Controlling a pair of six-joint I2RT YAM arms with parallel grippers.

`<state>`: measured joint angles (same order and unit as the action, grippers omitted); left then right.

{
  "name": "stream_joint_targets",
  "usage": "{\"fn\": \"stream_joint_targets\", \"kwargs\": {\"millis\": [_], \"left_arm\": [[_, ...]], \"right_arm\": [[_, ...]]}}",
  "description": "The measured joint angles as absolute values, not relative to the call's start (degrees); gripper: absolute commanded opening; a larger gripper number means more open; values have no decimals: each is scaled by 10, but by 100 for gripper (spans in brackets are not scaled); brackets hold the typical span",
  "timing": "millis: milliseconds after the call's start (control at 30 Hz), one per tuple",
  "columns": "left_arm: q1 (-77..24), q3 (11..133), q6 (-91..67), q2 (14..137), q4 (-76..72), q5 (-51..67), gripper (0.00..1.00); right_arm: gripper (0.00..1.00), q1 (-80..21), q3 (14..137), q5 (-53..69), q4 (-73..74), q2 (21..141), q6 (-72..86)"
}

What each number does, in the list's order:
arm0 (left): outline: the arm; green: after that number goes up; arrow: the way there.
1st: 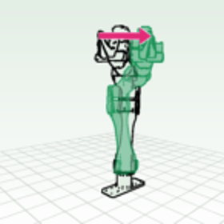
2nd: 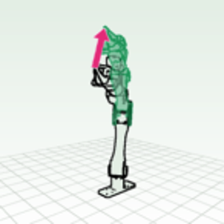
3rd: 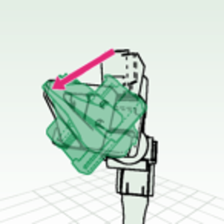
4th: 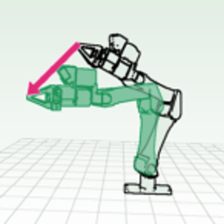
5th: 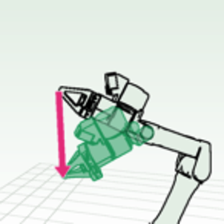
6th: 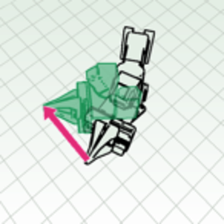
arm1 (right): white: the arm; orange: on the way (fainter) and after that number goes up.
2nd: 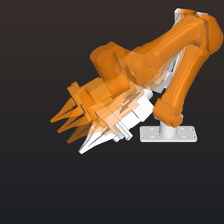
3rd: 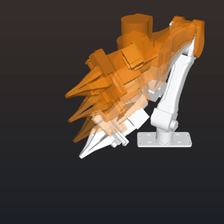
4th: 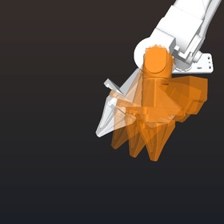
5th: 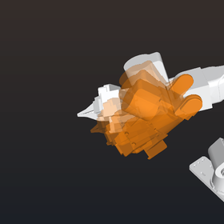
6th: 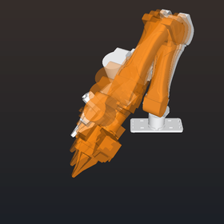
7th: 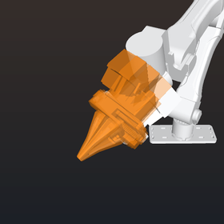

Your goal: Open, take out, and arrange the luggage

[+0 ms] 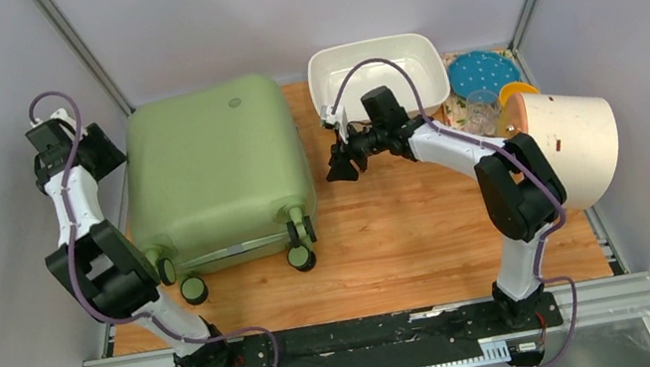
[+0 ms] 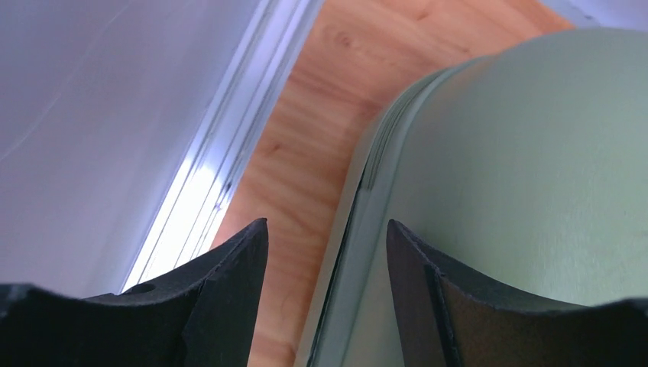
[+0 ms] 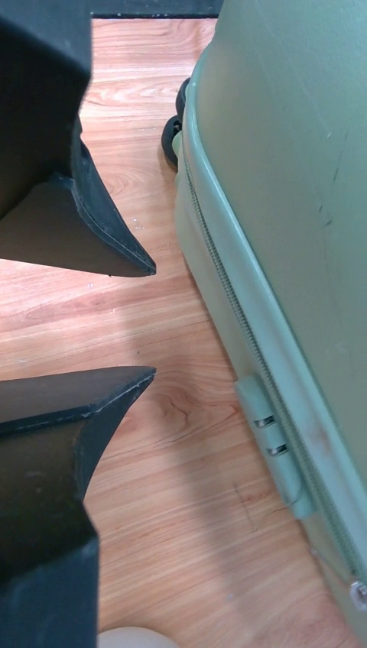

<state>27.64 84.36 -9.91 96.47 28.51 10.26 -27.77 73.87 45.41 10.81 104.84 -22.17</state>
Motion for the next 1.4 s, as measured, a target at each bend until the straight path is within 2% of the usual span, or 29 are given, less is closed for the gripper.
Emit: {"fn": "stream_joint_targets", "kwargs": {"millis": [167, 333, 433, 567, 667, 900, 1033, 1100, 1167, 1233, 1400], "left_arm": [[256, 932, -67, 1062, 275, 195, 67], [203, 1041, -27, 1141, 312, 240, 74], [187, 1083, -5, 1152, 336, 228, 80], [185, 1103, 13, 1120, 364, 221, 83], [184, 1084, 25, 1053, 389, 241, 85], [178, 892, 64, 787, 439, 331, 86], [174, 832, 89, 730, 491, 373, 86], [174, 811, 104, 720, 517, 387, 86], [174, 795, 118, 712, 543, 394, 86], [174, 787, 135, 701, 563, 400, 86], [173, 780, 176, 664, 587, 409, 87]], "right_arm": [[49, -288, 739, 473, 108, 1058, -263], [49, -307, 738, 481, 109, 1074, -275], [49, -312, 735, 485, 116, 1074, -273], [50, -330, 733, 469, 103, 1073, -256], [50, -358, 730, 446, 82, 1073, -231], [55, -470, 758, 383, 24, 1107, -138], [58, -517, 791, 352, -30, 1134, -76], [63, -527, 790, 343, -63, 1130, -55], [68, -523, 780, 333, -98, 1112, -28], [81, -503, 755, 328, -117, 1076, 2], [91, -369, 719, 348, -159, 983, 95]]}}
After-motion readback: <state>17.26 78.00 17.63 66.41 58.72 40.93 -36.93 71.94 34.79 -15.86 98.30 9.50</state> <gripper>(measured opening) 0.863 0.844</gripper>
